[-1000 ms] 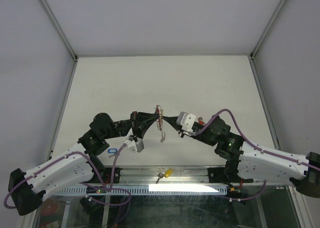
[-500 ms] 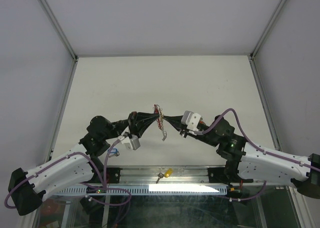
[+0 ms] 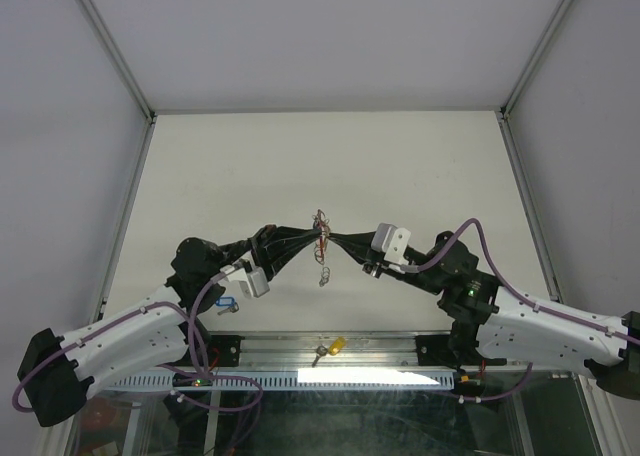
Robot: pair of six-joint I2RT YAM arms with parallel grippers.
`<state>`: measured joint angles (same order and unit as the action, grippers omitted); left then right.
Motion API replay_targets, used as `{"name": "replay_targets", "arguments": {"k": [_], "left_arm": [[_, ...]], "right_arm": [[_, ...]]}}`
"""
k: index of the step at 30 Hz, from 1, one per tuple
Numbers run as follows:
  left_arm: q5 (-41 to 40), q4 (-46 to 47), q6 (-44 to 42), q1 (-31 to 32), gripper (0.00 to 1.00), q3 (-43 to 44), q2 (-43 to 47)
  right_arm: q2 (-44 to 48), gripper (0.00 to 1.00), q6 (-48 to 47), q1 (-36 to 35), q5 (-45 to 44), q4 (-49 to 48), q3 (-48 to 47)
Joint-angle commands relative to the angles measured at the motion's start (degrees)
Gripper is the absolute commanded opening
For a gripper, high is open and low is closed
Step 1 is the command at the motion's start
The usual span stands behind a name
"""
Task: Put the keys on the keyring
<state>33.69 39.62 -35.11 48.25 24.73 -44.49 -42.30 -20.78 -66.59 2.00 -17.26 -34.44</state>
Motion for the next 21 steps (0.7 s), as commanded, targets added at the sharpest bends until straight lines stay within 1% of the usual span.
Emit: {"name": "replay_targets", "arguments": {"k": [1, 11, 13, 21], "left_arm": [[3.1, 11.8, 5.6, -0.4, 0.0, -0.1, -0.6], [3.9, 14.1, 7.2, -0.4, 0.0, -0.2, -1.1], [3.8, 14.1, 7.3, -0.4, 0.0, -0.1, -1.2], [4.0, 14.2, 7.6, -0.4, 0.0, 0.0, -1.7]], "right_arm": [[0.7, 0.0, 1.2, 0.0, 0.1, -0.7, -2.5], [1.8, 0.03, 1.4, -0.1, -0.7, 1.1, -2.6], [2.0, 0.06, 1.2, -0.1, -0.8, 1.4, -2.8], [3.8, 0.23, -2.9, 0.0, 1.8, 1.9, -3.2]]}}
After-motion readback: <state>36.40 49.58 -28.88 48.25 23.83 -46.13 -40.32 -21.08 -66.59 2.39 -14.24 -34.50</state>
